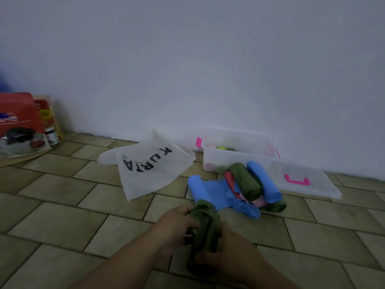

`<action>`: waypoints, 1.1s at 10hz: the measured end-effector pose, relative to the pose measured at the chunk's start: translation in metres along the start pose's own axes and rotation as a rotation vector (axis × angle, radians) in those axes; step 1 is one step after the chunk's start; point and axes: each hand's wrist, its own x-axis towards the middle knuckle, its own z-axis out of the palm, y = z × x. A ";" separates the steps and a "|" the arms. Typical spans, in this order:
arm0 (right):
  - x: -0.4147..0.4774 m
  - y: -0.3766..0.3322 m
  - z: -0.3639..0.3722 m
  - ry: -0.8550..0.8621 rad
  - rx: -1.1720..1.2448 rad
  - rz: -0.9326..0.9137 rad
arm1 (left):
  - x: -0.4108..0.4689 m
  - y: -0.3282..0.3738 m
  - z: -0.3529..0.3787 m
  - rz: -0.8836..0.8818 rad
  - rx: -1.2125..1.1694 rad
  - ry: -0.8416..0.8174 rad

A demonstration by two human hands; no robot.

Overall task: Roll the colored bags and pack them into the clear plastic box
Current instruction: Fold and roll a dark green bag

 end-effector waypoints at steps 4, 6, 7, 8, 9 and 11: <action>0.014 0.043 0.006 0.226 -0.165 0.540 | 0.008 0.030 -0.028 0.161 0.135 0.354; 0.004 0.051 0.012 0.290 -0.117 0.585 | -0.013 0.029 -0.028 0.654 0.795 0.589; 0.008 0.048 0.011 0.266 -0.245 0.592 | -0.006 0.017 0.003 0.569 1.039 0.246; 0.013 0.047 0.012 0.216 -0.317 0.608 | 0.011 -0.004 0.009 0.277 1.333 0.088; 0.018 0.046 0.010 0.213 -0.283 0.617 | 0.026 -0.021 0.005 0.251 1.330 0.024; -0.006 0.051 0.010 0.387 -0.112 0.444 | 0.048 -0.030 -0.007 0.209 1.513 -0.057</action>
